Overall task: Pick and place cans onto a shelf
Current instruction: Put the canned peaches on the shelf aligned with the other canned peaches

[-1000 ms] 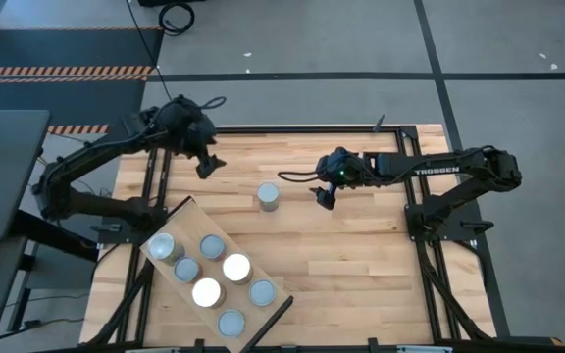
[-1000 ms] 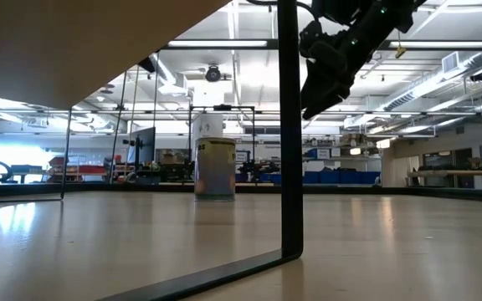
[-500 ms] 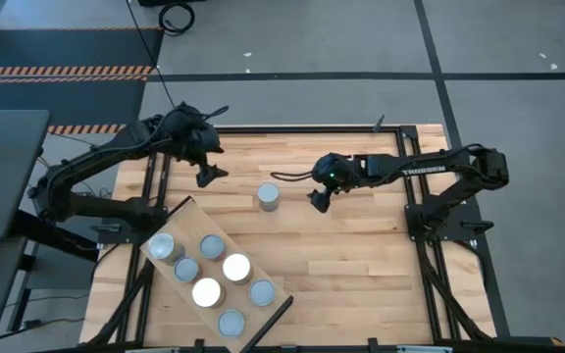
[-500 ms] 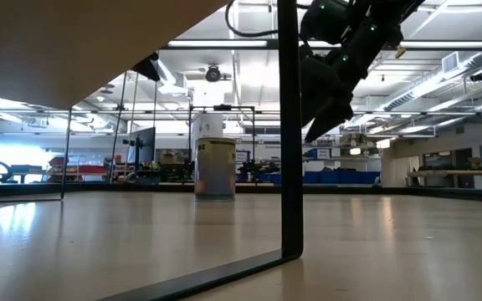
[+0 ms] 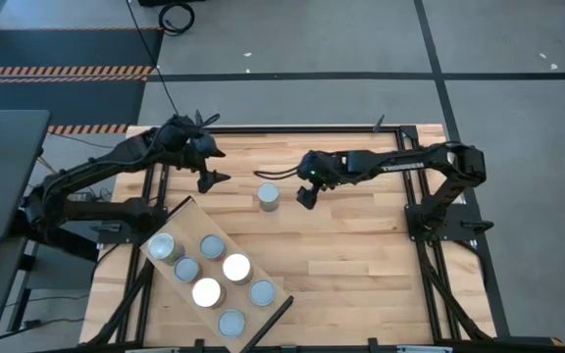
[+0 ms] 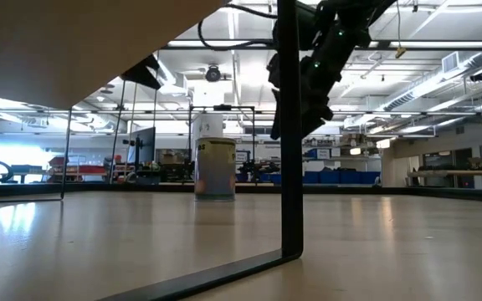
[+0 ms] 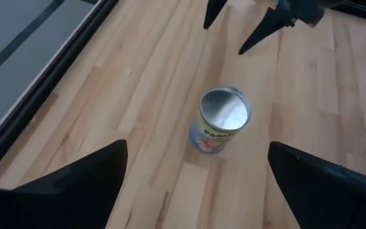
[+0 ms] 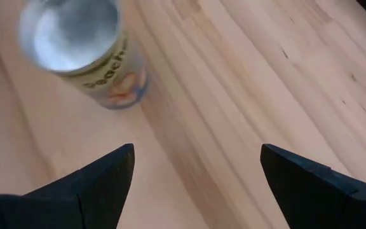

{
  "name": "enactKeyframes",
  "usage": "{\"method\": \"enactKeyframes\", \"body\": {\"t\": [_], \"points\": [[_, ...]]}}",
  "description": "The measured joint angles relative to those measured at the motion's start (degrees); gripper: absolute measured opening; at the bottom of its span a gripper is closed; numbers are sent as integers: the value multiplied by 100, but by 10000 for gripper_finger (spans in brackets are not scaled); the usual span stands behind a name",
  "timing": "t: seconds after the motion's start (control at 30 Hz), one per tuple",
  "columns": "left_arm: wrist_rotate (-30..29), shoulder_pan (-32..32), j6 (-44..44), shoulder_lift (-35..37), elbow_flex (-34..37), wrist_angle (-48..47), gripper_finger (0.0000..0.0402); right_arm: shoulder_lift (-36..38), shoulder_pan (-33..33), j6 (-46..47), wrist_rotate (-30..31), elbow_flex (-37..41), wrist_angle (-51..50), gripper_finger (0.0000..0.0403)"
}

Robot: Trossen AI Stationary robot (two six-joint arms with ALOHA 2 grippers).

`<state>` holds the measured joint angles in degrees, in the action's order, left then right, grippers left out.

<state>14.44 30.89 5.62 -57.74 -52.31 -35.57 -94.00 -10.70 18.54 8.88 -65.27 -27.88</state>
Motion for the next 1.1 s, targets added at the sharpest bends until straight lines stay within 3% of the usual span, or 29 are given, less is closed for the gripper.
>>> {"method": "enactKeyframes", "body": {"t": [0.2, 0.5, 0.67, 0.93, 1.1], "points": [[-22, -26, 9, 0, 308, 300, 386, -387, -33, 127, 35, -10, 395, 348], [-130, -453, 75, -214, 502, 851, 386, -1344, 121, -6, 206, -12, 2326, 348], [-126, -543, 142, -451, 503, 856, 386, -1549, 153, 408, 46, -14, 3328, 348], [-53, -578, 520, -780, 498, 901, 386, -955, 153, 700, 85, -16, 2395, 348], [55, -648, 607, -1089, 498, 944, 386, -261, 153, 633, 489, -16, 1407, 348]]}}
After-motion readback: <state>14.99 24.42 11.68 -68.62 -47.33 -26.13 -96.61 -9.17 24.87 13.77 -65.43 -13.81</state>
